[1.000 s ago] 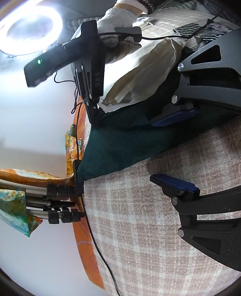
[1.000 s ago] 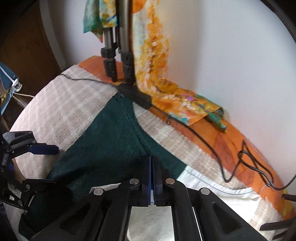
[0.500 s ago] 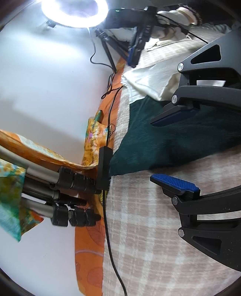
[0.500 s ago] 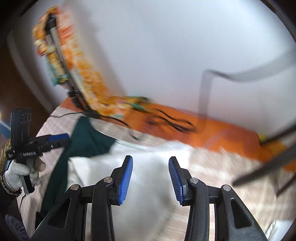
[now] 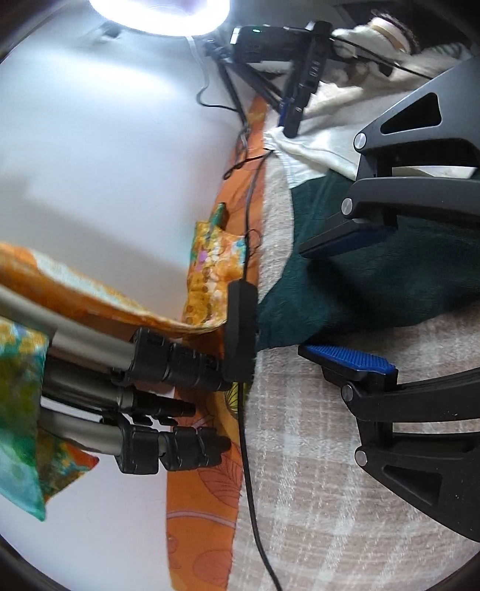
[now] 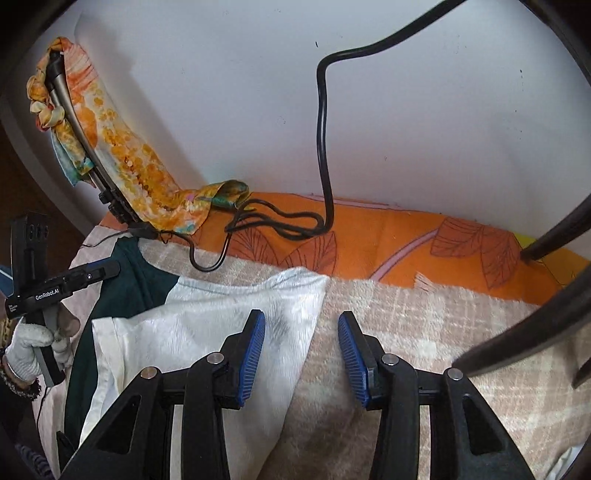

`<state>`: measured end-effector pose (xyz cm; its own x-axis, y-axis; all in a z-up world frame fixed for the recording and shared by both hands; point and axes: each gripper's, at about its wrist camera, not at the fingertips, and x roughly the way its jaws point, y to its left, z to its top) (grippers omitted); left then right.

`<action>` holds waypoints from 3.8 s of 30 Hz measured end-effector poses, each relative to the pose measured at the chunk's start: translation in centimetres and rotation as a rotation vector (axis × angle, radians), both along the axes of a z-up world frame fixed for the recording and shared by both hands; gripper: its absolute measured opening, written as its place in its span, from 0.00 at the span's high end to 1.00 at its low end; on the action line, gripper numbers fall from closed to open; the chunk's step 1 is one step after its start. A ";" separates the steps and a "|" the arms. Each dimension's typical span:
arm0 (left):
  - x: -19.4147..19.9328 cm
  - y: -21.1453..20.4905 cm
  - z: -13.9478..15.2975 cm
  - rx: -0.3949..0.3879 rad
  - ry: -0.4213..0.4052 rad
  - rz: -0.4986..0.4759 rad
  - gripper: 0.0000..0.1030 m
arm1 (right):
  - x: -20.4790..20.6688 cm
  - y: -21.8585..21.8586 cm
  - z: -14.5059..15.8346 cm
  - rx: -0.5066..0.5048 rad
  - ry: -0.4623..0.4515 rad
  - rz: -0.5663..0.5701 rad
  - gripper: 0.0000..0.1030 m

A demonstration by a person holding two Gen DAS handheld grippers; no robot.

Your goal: Fold small clothes

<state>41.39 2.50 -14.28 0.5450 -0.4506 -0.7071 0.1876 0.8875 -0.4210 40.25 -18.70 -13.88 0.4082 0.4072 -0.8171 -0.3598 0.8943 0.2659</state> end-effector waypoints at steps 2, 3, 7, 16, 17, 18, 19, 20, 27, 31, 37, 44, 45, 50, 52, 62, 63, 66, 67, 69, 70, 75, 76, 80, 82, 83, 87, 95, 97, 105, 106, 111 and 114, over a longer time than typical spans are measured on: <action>0.3 -0.1 -0.1 -0.004 -0.003 0.003 0.57 | 0.3 0.5 -0.1 -0.001 -0.004 0.008 0.62; 0.3 -0.3 -0.1 -0.004 -0.006 -0.001 0.60 | 0.4 0.8 -0.2 -0.002 -0.007 0.020 0.66; 1.2 -0.8 -1.0 -0.023 0.009 -0.018 0.96 | 0.4 1.9 -0.2 -0.035 -0.023 0.044 0.94; -0.8 -0.4 2.3 -0.105 -0.072 -0.048 0.96 | -1.1 1.9 3.1 0.021 -0.099 0.046 0.99; -1.3 -0.5 3.0 -0.103 -0.089 -0.056 0.96 | -1.6 1.7 3.9 0.033 -0.112 0.048 0.99; -1.7 -0.6 3.5 -0.102 -0.098 -0.061 0.96 | -1.9 1.6 4.5 0.042 -0.121 0.048 0.99; -2.1 -0.7 4.0 -0.102 -0.104 -0.068 0.96 | -2.2 1.5 5.0 0.050 -0.129 0.050 0.99; -2.6 -0.8 4.6 -0.099 -0.110 -0.079 0.96 | -2.6 1.3 5.7 0.060 -0.138 0.052 0.99; -6.9 -1.4 8.3 -0.101 -0.153 -0.121 0.97 | -6.6 0.5 9.9 0.104 -0.187 0.066 0.99; -10.1 -1.9 9.9 -0.094 -0.176 -0.147 0.97 | -9.6 0.1 11.6 0.112 -0.200 0.082 0.99; -14.8 -2.2 11.6 -0.083 -0.181 -0.172 0.97 | -15.1 -0.5 13.5 0.121 -0.200 0.087 0.99; -21.4 -1.6 12.3 -0.097 -0.164 -0.191 0.97 | -22.8 -0.2 13.9 0.099 -0.196 0.122 0.99; -22.2 -1.6 12.1 -0.100 -0.160 -0.193 0.97 | -23.9 -0.1 13.7 0.104 -0.189 0.124 0.99; -26.9 -1.9 10.2 -0.062 -0.134 -0.235 0.97 | -29.2 0.1 12.2 0.102 -0.171 0.139 0.99; -28.6 -2.1 9.4 -0.047 -0.120 -0.252 0.97 | -31.0 0.2 11.1 0.081 -0.162 0.143 0.99; -33.5 -2.0 6.0 0.072 -0.095 -0.304 0.97 | -36.3 0.2 8.1 -0.038 -0.206 0.170 0.98; -33.8 -2.0 5.9 0.085 -0.098 -0.308 0.97 | -36.8 0.0 8.2 -0.057 -0.228 0.170 0.98; -35.0 -2.2 5.3 0.139 -0.102 -0.339 0.95 | -38.3 -0.5 8.3 -0.097 -0.255 0.179 0.96; -35.3 -2.3 5.1 0.158 -0.100 -0.352 0.94 | -38.8 -0.6 8.3 -0.118 -0.264 0.185 0.94; -36.0 -2.6 4.7 0.204 -0.081 -0.377 0.91 | -39.8 -0.8 8.1 -0.161 -0.270 0.207 0.90; -36.3 -2.6 4.5 0.224 -0.072 -0.386 0.91 | -40.1 -0.8 8.1 -0.175 -0.264 0.218 0.80; -38.0 -1.3 5.3 0.190 -0.059 -0.378 0.90 | -41.5 -3.0 8.7 -0.124 -0.209 0.177 0.69; -38.1 -0.9 5.4 0.164 -0.054 -0.364 0.89 | -41.4 -3.6 8.8 -0.077 -0.181 0.149 0.66; -37.3 1.2 5.9 -0.006 0.001 -0.259 0.88 | -39.9 -6.2 8.3 0.098 -0.051 0.006 0.63; -36.5 2.0 5.4 -0.126 0.062 -0.203 0.86 | -38.8 -7.3 7.1 0.214 0.044 -0.063 0.63; -36.5 2.2 5.2 -0.173 0.088 -0.184 0.85 | -38.2 -7.8 6.2 0.283 0.105 -0.093 0.63; -35.6 2.7 3.3 -0.359 0.207 -0.116 0.75 | -37.5 -8.3 3.9 0.396 0.207 -0.159 0.62; -34.9 3.0 1.5 -0.523 0.343 -0.020 0.75 | -37.4 -7.8 2.4 0.447 0.273 -0.157 0.62; -34.8 3.2 1.6 -0.499 0.353 0.019 0.75 | -37.4 -8.0 2.0 0.465 0.290 -0.167 0.62; -37.4 -2.4 8.3 0.088 -0.032 -0.287 0.74 | -38.8 -6.1 4.2 0.311 0.160 -0.060 0.61; -37.9 -3.1 8.5 0.177 -0.067 -0.331 0.74 | -39.0 -5.8 4.4 0.296 0.147 -0.040 0.58; -40.0 -5.8 7.4 0.523 -0.225 -0.508 0.71 | -41.7 -2.3 5.9 0.048 -0.008 0.137 0.52; -39.7 -6.0 5.9 0.603 -0.232 -0.552 0.71 | -43.0 -0.4 5.6 -0.119 -0.091 0.212 0.52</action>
<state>1.69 -3.47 -8.41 0.5181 -0.2765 -0.8094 0.6830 0.7033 0.1970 -2.77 -19.12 -8.24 0.3974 0.3946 -0.8285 -0.5605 0.8192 0.1213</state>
